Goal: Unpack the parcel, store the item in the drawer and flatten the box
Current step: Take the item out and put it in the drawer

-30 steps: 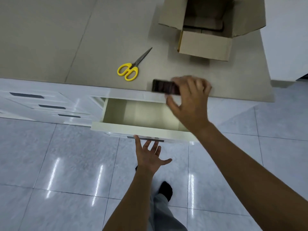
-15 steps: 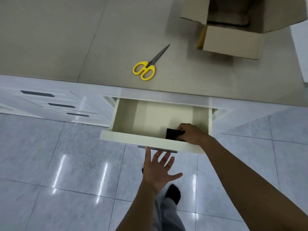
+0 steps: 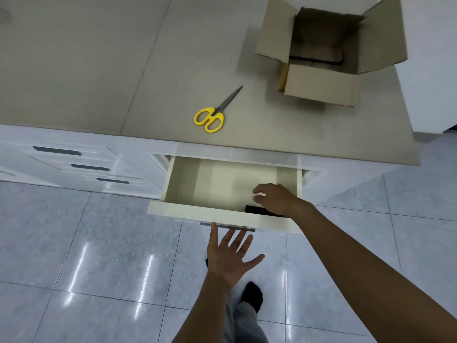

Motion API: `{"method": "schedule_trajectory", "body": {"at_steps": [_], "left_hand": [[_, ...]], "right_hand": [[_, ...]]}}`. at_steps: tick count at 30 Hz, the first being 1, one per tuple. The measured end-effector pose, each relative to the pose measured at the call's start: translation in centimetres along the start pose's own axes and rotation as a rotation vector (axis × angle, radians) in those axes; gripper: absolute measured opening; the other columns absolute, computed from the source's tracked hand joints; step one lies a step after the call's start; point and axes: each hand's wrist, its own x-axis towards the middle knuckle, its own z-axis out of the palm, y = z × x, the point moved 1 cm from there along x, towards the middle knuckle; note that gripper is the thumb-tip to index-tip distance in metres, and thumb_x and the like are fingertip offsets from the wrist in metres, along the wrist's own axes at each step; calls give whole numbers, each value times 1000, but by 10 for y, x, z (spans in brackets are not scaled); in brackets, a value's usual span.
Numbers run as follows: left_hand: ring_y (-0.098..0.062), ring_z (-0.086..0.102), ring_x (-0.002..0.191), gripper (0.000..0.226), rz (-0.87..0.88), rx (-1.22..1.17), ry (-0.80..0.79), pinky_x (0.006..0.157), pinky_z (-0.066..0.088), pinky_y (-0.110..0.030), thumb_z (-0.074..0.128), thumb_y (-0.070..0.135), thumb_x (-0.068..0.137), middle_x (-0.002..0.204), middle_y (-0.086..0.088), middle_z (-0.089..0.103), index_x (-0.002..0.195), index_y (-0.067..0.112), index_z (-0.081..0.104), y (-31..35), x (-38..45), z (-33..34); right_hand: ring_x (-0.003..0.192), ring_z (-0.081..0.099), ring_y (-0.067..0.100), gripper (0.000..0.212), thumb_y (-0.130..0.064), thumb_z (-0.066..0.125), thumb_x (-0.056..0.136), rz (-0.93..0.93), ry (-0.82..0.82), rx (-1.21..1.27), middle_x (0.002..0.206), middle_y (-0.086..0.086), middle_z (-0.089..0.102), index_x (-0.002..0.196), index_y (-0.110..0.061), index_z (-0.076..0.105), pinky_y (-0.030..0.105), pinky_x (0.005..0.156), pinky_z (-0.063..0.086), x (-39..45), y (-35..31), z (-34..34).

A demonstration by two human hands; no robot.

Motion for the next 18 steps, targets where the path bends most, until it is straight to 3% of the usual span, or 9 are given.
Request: {"method": "schedule_trajectory", "body": {"at_steps": [3,6,8,9,11,14,18], "left_hand": [[-38,48,125,81,41,-97,-21,95,37,-72,58,70,77,141,-14,50,139,20,44,-11,-16,11],[-41,48,124,83,56,-168,-131,96,38,-71,59,72,74,143,-17,47,139,24,44,-22,-34,25],[-40,48,127,87,68,-158,-171,101,35,-69,62,72,72,143,-18,48,142,25,42,-23,-44,36],[-39,45,130,90,72,-142,-168,104,32,-67,62,72,71,146,-17,44,145,27,37,-22,-47,42],[-38,37,137,98,62,-107,-141,110,26,-63,58,74,73,154,-16,31,151,28,23,-18,-50,53],[-40,32,139,103,55,-83,-122,115,20,-57,52,78,74,158,-18,23,153,25,14,-13,-49,64],[-42,36,135,104,70,-48,-133,116,21,-55,47,81,74,153,-21,31,153,19,20,-4,-41,78]], "right_hand": [[121,49,24,33,-33,47,96,-256,228,-68,127,4,61,124,-20,58,42,97,44,-39,-35,-27],[97,59,25,24,-27,47,93,-574,723,-165,99,4,69,102,-14,65,41,79,47,-81,-64,-51],[107,56,25,30,-35,45,94,-544,936,-284,114,3,65,109,-16,62,41,87,41,-92,-68,-67],[122,48,25,39,-41,42,95,-446,906,-328,132,4,57,121,-17,57,44,97,35,-93,-66,-75],[145,19,24,57,-53,33,97,-226,685,-356,158,3,23,144,-21,35,54,113,13,-88,-51,-86],[149,-7,21,68,-61,21,96,-126,469,-382,162,-4,-7,153,-27,4,62,114,-2,-81,-28,-87],[148,-14,19,73,-69,16,91,-123,376,-335,161,-7,-12,152,-31,0,61,114,-7,-78,-25,-90]]}}
